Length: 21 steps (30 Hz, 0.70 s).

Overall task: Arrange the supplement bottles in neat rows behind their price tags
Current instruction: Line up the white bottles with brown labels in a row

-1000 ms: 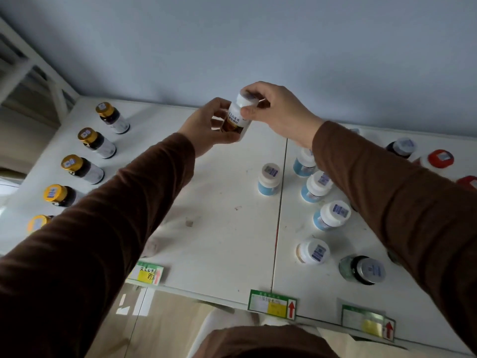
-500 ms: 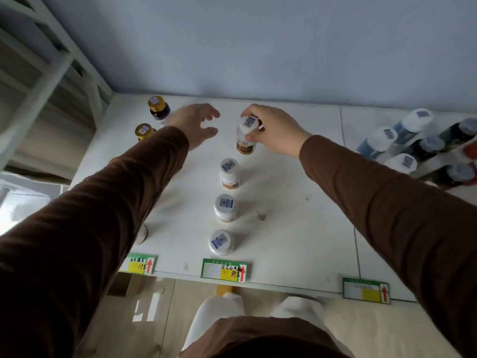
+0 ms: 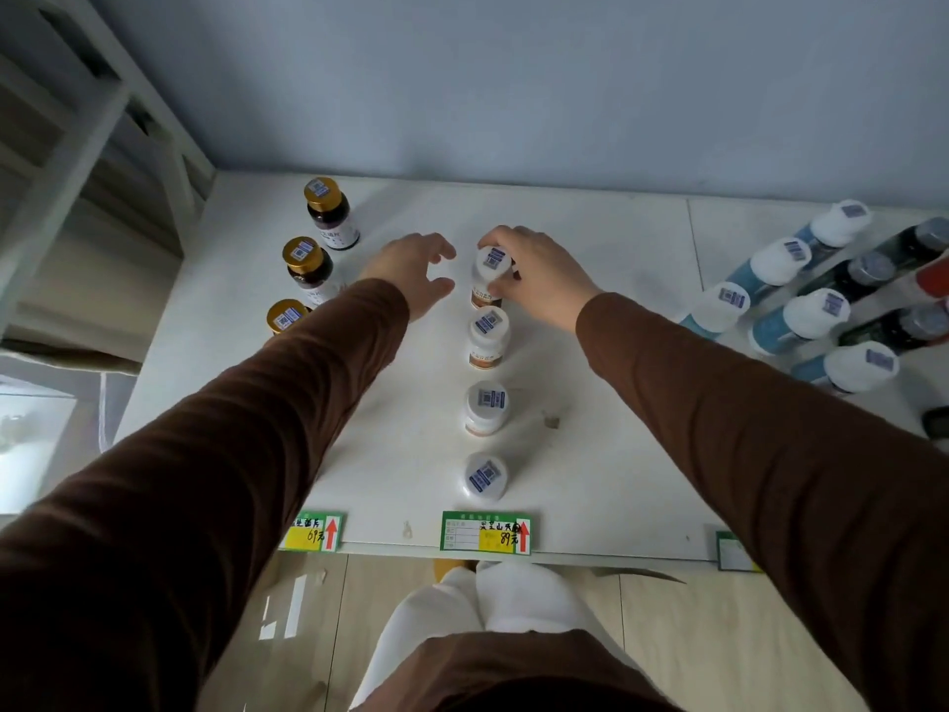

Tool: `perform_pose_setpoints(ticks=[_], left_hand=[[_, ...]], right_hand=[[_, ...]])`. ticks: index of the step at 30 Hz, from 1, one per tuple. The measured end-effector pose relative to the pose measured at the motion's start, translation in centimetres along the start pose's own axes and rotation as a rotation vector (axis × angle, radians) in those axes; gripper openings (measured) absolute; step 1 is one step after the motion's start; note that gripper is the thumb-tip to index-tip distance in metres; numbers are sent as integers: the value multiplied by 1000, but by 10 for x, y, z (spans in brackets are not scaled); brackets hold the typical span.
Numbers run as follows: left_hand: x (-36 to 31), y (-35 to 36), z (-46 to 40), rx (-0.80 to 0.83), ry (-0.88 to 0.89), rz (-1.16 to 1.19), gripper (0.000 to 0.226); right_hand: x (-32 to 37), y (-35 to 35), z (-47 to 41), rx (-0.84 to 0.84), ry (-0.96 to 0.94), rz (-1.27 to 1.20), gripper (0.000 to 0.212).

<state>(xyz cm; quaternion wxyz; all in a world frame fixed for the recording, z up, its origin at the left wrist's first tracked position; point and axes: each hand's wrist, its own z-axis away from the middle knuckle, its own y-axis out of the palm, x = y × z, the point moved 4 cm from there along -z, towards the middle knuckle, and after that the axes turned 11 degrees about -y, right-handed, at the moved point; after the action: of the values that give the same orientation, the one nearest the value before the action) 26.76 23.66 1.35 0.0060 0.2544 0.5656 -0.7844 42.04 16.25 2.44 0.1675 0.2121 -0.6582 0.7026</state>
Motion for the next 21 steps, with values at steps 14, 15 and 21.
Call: perform_pose_setpoints(ticks=[14, 15, 21], left_hand=[[-62, -44, 66, -171, 263, -176, 35], [-73, -42, 74, -151, 290, -161, 36], [-141, -8, 116, -67, 390, -107, 42]], right_hand=[[6, -59, 100, -203, 73, -11, 47], [5, -65, 114, -226, 82, -9, 46], [-15, -86, 198, -318, 146, 34, 40]])
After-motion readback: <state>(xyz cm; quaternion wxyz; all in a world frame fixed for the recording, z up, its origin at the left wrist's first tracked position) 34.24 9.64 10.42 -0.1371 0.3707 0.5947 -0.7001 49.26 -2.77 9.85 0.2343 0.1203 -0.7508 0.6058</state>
